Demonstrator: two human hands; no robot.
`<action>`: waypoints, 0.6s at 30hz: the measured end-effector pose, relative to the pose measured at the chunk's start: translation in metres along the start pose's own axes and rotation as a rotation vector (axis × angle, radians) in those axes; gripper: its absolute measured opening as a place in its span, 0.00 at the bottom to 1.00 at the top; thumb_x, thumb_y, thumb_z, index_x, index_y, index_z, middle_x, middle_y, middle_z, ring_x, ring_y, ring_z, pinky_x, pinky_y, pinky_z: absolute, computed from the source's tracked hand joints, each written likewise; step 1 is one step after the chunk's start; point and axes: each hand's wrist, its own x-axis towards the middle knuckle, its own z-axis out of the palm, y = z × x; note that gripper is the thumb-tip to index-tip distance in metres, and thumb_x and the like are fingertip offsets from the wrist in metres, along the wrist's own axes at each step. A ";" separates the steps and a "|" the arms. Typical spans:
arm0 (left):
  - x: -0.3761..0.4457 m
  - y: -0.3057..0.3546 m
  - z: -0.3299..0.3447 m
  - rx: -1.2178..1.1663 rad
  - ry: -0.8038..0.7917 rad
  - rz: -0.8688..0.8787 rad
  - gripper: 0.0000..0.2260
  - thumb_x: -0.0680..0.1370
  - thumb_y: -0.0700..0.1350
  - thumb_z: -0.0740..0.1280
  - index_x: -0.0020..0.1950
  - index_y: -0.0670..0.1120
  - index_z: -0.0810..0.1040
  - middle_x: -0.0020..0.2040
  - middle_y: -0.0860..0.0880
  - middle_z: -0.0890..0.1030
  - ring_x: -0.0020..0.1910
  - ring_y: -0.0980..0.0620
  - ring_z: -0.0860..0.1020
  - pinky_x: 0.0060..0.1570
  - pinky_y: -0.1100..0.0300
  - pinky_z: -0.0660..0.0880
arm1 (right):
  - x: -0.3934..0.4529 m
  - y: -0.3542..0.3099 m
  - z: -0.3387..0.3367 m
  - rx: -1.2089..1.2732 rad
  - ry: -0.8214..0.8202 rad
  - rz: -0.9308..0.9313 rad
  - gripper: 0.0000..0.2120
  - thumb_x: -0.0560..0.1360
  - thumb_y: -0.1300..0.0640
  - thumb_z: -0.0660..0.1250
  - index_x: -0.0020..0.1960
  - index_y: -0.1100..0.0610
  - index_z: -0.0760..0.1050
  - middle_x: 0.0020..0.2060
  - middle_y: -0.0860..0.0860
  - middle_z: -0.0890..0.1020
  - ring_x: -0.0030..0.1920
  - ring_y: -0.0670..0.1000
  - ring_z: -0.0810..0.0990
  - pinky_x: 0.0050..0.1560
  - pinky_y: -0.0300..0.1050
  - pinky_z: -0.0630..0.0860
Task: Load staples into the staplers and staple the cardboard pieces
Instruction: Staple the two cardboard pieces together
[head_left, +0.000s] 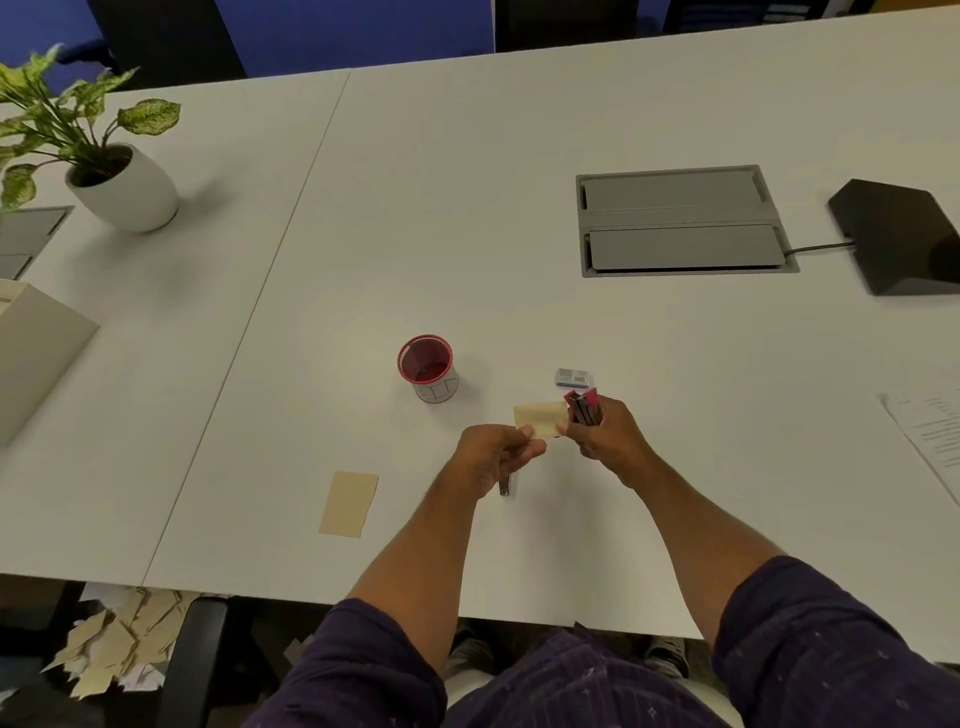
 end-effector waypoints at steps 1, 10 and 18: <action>0.001 0.000 0.000 0.029 0.005 0.027 0.07 0.76 0.33 0.71 0.50 0.31 0.78 0.44 0.34 0.85 0.42 0.43 0.86 0.38 0.60 0.83 | 0.000 0.001 0.000 -0.023 0.004 -0.010 0.10 0.74 0.65 0.74 0.49 0.52 0.80 0.36 0.55 0.78 0.32 0.50 0.73 0.30 0.41 0.71; 0.005 -0.002 0.000 0.107 0.113 0.218 0.04 0.77 0.37 0.71 0.47 0.35 0.81 0.41 0.38 0.86 0.40 0.45 0.85 0.41 0.60 0.82 | 0.007 0.002 0.004 0.333 0.022 0.119 0.27 0.82 0.36 0.57 0.55 0.61 0.78 0.41 0.54 0.81 0.28 0.48 0.70 0.30 0.42 0.65; 0.003 -0.003 -0.003 0.020 0.109 0.225 0.05 0.78 0.38 0.71 0.49 0.35 0.81 0.42 0.38 0.86 0.40 0.47 0.86 0.41 0.61 0.82 | 0.005 0.009 0.004 0.208 -0.057 0.082 0.29 0.70 0.38 0.76 0.59 0.57 0.73 0.45 0.59 0.87 0.30 0.53 0.80 0.26 0.41 0.72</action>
